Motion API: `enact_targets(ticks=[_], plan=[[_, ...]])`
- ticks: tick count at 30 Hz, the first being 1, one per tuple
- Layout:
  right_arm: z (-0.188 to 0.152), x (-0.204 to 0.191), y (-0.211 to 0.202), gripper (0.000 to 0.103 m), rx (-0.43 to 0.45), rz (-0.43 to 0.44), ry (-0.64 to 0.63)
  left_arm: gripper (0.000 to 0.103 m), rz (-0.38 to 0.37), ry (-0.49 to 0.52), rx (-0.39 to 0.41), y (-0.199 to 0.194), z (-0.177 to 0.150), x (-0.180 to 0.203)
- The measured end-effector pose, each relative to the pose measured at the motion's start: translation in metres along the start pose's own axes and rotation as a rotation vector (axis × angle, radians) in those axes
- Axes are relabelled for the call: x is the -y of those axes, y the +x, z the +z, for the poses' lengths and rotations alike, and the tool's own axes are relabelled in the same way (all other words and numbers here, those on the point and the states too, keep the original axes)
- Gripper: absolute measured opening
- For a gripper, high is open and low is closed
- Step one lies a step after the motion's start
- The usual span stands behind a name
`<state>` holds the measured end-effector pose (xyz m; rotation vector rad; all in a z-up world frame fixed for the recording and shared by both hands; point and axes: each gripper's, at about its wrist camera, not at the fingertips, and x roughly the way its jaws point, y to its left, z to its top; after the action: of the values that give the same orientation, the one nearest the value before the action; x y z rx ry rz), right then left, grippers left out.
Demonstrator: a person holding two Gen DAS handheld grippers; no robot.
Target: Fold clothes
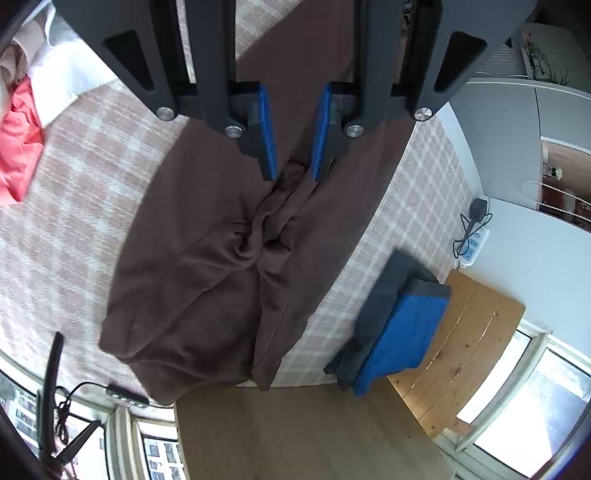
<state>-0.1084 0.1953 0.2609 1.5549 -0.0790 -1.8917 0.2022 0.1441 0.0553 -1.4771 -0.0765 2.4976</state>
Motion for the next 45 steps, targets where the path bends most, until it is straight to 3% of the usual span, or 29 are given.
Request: enact_targets(ticks=[3,6,10,15,16,17,18,19,21,25,29,32,35,36,37,38,39,40,42,45], plan=[[0.019,0.004,0.027,0.032,-0.027,-0.012,0.024,0.029,0.063,0.008,-0.032,0.014,-0.007,0.001],[0.038,0.010,0.049,0.032,-0.071,-0.015,0.063,0.030,0.079,-0.006,-0.058,0.025,-0.013,-0.005],[0.048,0.011,0.070,0.032,-0.119,-0.064,0.058,0.027,0.057,-0.039,-0.059,0.028,-0.015,-0.010],[0.052,0.014,0.067,0.032,-0.127,-0.032,0.088,0.027,0.036,-0.073,-0.060,0.023,-0.017,-0.014],[0.053,0.017,0.069,0.029,-0.131,-0.035,0.100,0.027,0.029,-0.083,-0.061,0.022,-0.018,-0.015],[0.053,0.020,0.071,0.013,-0.136,-0.042,0.107,0.027,0.025,-0.087,-0.062,0.022,-0.019,-0.016],[0.052,0.022,0.072,0.009,-0.141,-0.051,0.107,0.027,0.022,-0.091,-0.063,0.023,-0.020,-0.017],[0.052,0.023,0.073,0.008,-0.142,-0.051,0.102,0.024,0.018,-0.094,-0.065,0.023,-0.020,-0.018],[0.051,0.021,0.066,0.007,-0.135,-0.053,0.082,0.000,-0.002,-0.100,-0.066,0.022,-0.021,-0.018],[0.049,0.020,0.035,0.006,-0.085,-0.080,0.044,0.000,-0.044,-0.062,-0.068,0.012,-0.019,-0.005],[0.041,0.023,0.050,0.006,-0.090,-0.165,-0.015,0.000,-0.088,-0.058,-0.097,0.015,-0.025,0.001],[0.035,0.018,0.042,0.011,-0.084,-0.169,-0.044,0.008,-0.045,-0.053,-0.024,-0.010,-0.024,-0.005],[0.025,0.006,0.014,0.017,-0.029,-0.155,-0.050,0.048,-0.008,-0.030,0.017,-0.022,-0.028,-0.014],[0.019,0.001,0.008,0.018,-0.016,-0.141,-0.063,0.047,-0.020,-0.021,-0.001,-0.017,-0.031,-0.016],[0.013,-0.005,0.003,0.018,-0.010,-0.121,-0.077,0.047,-0.009,-0.002,-0.025,-0.008,-0.033,-0.016],[0.007,-0.011,0.001,0.018,-0.009,-0.099,-0.087,0.038,0.005,0.019,-0.048,0.001,-0.036,-0.017],[0.001,-0.018,0.003,0.018,-0.014,-0.080,-0.100,0.016,0.023,0.027,-0.070,0.009,-0.038,-0.019],[-0.005,-0.024,0.006,0.018,-0.022,-0.063,-0.116,0.010,0.004,0.010,-0.064,0.010,-0.037,-0.023],[-0.013,-0.039,0.020,0.018,-0.052,-0.058,-0.158,0.008,-0.043,-0.030,-0.043,0.011,-0.036,-0.031],[-0.025,-0.045,0.051,0.018,-0.110,-0.112,-0.185,0.009,-0.049,0.010,-0.052,0.012,-0.040,-0.025]])
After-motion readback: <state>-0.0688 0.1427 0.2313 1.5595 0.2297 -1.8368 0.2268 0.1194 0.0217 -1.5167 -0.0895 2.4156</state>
